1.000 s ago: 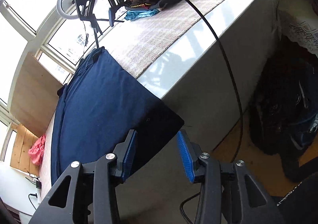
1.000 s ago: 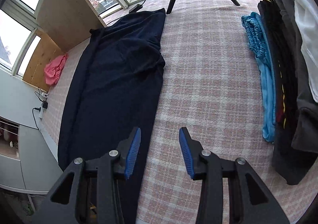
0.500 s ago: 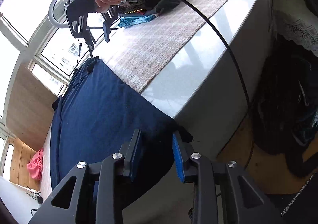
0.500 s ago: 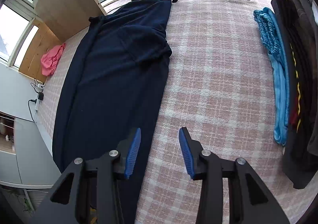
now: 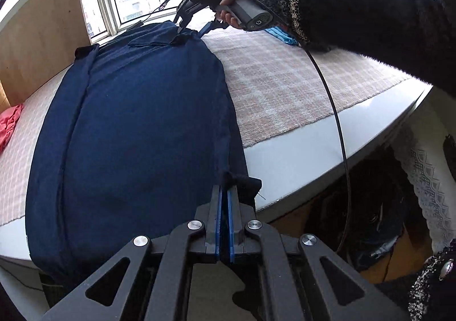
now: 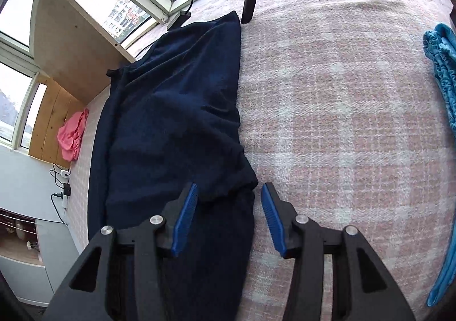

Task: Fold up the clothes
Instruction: 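Grasp the garment end with the left gripper while the right gripper grasps beside it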

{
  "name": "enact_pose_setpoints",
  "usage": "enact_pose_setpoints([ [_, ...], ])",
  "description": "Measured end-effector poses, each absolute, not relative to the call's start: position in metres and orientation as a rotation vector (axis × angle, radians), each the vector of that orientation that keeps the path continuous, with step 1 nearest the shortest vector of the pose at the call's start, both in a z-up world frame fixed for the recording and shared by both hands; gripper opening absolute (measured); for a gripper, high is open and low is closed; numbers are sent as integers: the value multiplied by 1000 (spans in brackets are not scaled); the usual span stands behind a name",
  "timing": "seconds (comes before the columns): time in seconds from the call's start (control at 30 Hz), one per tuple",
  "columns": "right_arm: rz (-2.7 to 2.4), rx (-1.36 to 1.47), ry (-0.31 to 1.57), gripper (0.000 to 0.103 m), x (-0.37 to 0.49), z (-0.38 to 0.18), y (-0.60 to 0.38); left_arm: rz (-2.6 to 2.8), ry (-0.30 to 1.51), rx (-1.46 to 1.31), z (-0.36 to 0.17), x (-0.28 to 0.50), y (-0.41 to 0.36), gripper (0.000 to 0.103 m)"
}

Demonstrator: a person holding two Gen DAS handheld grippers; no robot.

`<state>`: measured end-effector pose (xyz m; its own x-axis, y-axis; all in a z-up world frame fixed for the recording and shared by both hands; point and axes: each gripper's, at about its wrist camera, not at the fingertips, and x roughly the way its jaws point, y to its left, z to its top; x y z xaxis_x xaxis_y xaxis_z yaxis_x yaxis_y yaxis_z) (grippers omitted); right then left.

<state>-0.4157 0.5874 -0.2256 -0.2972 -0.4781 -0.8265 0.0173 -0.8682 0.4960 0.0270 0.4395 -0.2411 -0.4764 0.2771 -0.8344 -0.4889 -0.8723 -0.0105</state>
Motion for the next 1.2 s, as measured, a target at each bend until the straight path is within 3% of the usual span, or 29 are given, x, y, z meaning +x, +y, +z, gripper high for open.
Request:
enact_pose_setpoints([
  [0.03,-2236,1631,-560,41,-418,-225,584,2348,284,-1274,-242,24,435,3],
  [0.07,-2243,1629,-544,19,-420,-224,580,2346,238,-1277,-241,22,430,3],
  [0.1,-2254,1629,-527,9,-422,-222,577,2343,191,-1280,-240,21,425,3],
  [0.23,-2289,1578,-439,9,-425,-188,550,2354,-21,-1281,-236,22,398,3],
  [0.5,-2267,1462,-15,9,-427,-130,416,2462,-345,-1369,-255,35,313,3],
  [0.7,-2217,1544,176,9,-437,-173,335,2437,-467,-1460,-290,24,285,3],
  [0.8,-2191,1618,307,11,-441,-199,311,2404,-497,-1506,-303,20,280,6],
  [0.87,-2173,1634,350,17,-439,-205,306,2407,-513,-1527,-304,26,272,15],
  [0.97,-2159,1604,266,29,-431,-189,316,2398,-542,-1546,-302,36,258,19],
  [1.2,-2095,1441,-116,29,-309,-126,419,2366,-455,-1513,-289,46,253,20],
])
